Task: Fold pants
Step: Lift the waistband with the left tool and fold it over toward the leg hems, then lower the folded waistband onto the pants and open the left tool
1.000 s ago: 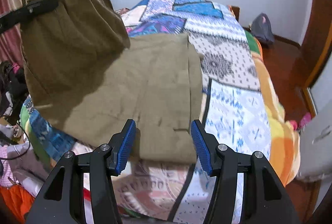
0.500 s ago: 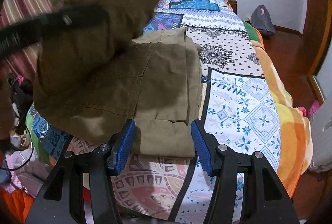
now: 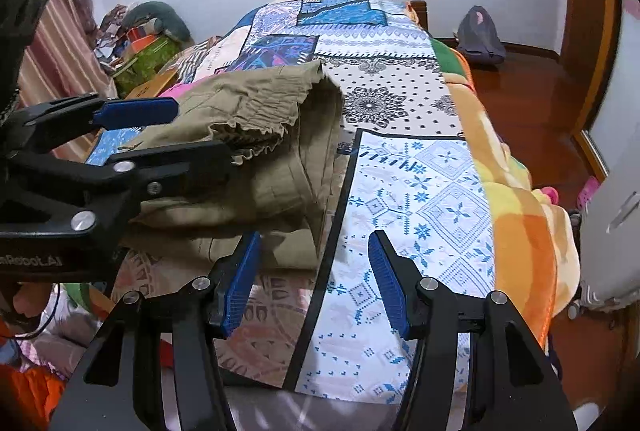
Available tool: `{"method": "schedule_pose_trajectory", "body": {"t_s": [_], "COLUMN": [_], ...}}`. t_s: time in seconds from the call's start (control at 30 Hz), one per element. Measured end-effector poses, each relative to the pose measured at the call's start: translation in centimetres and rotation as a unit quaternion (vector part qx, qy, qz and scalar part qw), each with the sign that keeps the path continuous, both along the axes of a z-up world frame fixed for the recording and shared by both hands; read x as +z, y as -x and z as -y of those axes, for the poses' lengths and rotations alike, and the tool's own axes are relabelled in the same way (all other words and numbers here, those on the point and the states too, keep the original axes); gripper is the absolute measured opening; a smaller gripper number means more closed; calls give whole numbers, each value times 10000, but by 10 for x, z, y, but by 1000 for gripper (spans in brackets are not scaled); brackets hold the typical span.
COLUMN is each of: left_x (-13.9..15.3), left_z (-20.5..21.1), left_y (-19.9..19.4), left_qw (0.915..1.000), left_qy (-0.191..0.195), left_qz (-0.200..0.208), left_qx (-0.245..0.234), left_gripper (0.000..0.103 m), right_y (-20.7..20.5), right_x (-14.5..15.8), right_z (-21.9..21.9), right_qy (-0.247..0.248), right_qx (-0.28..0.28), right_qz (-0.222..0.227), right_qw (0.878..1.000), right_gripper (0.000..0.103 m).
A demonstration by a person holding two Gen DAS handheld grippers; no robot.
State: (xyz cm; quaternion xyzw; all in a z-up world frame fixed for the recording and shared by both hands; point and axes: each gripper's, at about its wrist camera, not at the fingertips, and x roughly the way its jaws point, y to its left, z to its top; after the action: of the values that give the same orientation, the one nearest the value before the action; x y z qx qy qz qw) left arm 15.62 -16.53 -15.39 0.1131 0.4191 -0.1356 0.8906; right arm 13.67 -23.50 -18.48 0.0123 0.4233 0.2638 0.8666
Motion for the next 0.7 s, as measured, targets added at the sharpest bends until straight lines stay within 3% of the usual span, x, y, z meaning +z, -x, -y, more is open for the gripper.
{"method": "schedule_pose_trajectory", "body": {"t_s": [0.27, 0.37, 0.5, 0.7], "left_x": [28, 17, -6, -37], "left_z": [-53, -80, -104, -108], "left_y": [9, 9, 15, 31], "left_qw": [9986, 9972, 9964, 9960], "left_qy": [-11, -266, -211, -61], "left_qz": [392, 298, -86, -325], "left_qx": [364, 634, 817, 833], "left_gripper": [73, 73, 73, 74], "right_y": [2, -1, -6, -15], "right_x": [19, 26, 30, 8], "right_z": [-4, -13, -29, -48], "right_qy": [-177, -296, -471, -142], "right_qx": [59, 120, 192, 226], "right_qz": [267, 391, 471, 297], "right_qw": [9995, 9987, 9976, 9992], "right_gripper": [52, 52, 52, 52]}}
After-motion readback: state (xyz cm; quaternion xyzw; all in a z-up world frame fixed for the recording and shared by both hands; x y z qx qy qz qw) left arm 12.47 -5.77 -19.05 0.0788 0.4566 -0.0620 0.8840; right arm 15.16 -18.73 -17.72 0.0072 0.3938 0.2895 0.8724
